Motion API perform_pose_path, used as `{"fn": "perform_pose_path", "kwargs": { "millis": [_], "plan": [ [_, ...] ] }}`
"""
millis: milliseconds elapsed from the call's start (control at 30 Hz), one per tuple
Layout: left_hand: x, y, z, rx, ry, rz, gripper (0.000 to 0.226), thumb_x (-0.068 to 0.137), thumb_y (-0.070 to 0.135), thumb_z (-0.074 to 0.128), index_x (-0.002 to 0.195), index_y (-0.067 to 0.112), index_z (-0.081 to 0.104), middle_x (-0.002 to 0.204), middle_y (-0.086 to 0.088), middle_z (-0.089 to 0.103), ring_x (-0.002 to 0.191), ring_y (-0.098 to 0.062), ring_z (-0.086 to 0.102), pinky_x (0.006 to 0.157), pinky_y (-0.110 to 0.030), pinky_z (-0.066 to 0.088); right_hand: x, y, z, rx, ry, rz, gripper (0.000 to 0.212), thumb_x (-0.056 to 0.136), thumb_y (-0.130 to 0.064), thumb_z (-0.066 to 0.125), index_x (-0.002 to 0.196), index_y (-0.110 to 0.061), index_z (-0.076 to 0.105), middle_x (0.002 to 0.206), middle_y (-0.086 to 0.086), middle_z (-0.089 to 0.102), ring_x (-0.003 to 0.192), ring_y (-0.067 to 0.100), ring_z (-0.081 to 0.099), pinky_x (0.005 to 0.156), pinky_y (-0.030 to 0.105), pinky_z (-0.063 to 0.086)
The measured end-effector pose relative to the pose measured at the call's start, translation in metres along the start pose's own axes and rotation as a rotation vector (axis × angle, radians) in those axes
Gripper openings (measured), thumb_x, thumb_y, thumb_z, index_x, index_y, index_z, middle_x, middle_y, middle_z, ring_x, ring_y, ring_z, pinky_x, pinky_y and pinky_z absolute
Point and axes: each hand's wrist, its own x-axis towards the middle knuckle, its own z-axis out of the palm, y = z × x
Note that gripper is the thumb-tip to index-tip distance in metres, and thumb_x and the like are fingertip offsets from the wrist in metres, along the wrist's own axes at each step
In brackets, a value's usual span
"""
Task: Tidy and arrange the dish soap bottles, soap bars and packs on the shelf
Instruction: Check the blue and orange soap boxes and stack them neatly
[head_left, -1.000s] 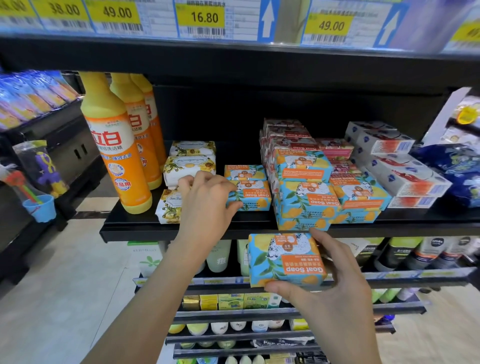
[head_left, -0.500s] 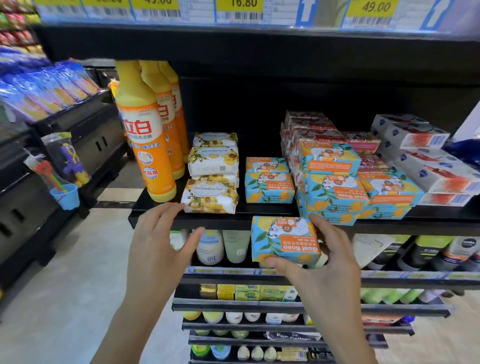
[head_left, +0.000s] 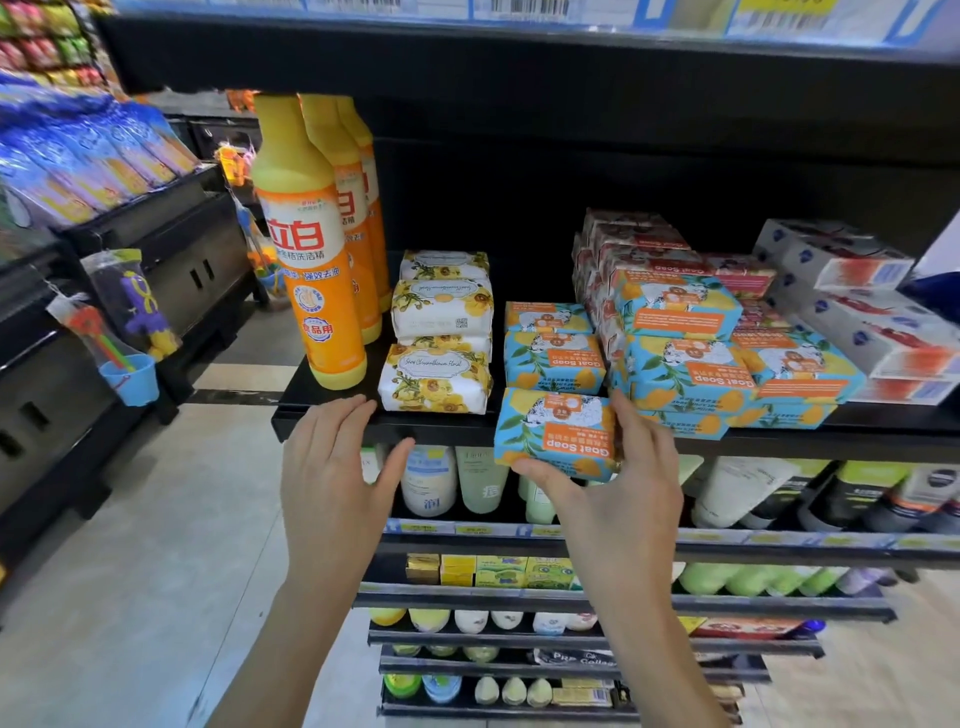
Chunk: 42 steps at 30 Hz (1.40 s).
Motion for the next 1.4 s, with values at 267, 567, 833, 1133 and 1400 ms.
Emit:
{"fn": "perform_pose_path", "kwargs": {
  "millis": [267,567,833,1133,1400],
  "plan": [
    [-0.003,0.002,0.001,-0.049,0.024,-0.02,0.05,0.087,0.036,0.074,0.123,0.001,0.068,0.123,-0.013,0.067,0.118,-0.031,0.06,0.104,-0.042,0.045,0.0,0.001,0.002,0.09,0.098,-0.042,0.073,0.056,-0.038,0.098,0.11,-0.025,0.052,0.117,-0.003,0.049,0.099,0.001,0.054,0.08,-0.001,0.039],
    [-0.004,0.003,0.002,-0.068,0.027,-0.038,0.051,0.086,0.035,0.074,0.124,0.001,0.068,0.125,-0.014,0.067,0.121,-0.033,0.059,0.105,-0.049,0.048,-0.001,0.012,0.0,0.011,0.233,-0.177,0.031,0.088,-0.016,0.08,0.118,-0.017,0.071,0.119,-0.004,0.063,0.099,0.018,0.065,0.09,0.028,0.051],
    [-0.005,0.004,0.003,-0.075,0.021,-0.045,0.053,0.087,0.036,0.071,0.125,0.0,0.067,0.127,-0.015,0.067,0.124,-0.034,0.057,0.108,-0.051,0.046,0.015,0.014,-0.006,0.006,0.287,-0.071,0.03,0.082,-0.025,0.086,0.086,-0.016,0.057,0.082,-0.005,0.054,0.075,0.011,0.05,0.068,0.011,0.038],
    [-0.006,0.008,0.002,-0.077,0.011,-0.076,0.053,0.085,0.033,0.073,0.124,-0.002,0.068,0.126,-0.016,0.067,0.125,-0.036,0.057,0.108,-0.056,0.046,0.025,0.012,0.002,-0.093,0.268,-0.056,0.037,0.085,-0.037,0.082,0.071,-0.019,0.054,0.058,-0.007,0.053,0.053,0.012,0.051,0.053,0.014,0.034],
    [-0.007,0.012,0.001,-0.078,0.008,-0.097,0.053,0.081,0.023,0.081,0.124,-0.003,0.067,0.126,-0.019,0.066,0.124,-0.039,0.057,0.107,-0.059,0.046,0.049,-0.014,-0.077,-0.059,0.236,-0.291,0.03,0.082,-0.033,0.084,0.098,-0.018,0.064,0.085,-0.005,0.056,0.076,0.008,0.049,0.071,0.013,0.04]
  ]
}}
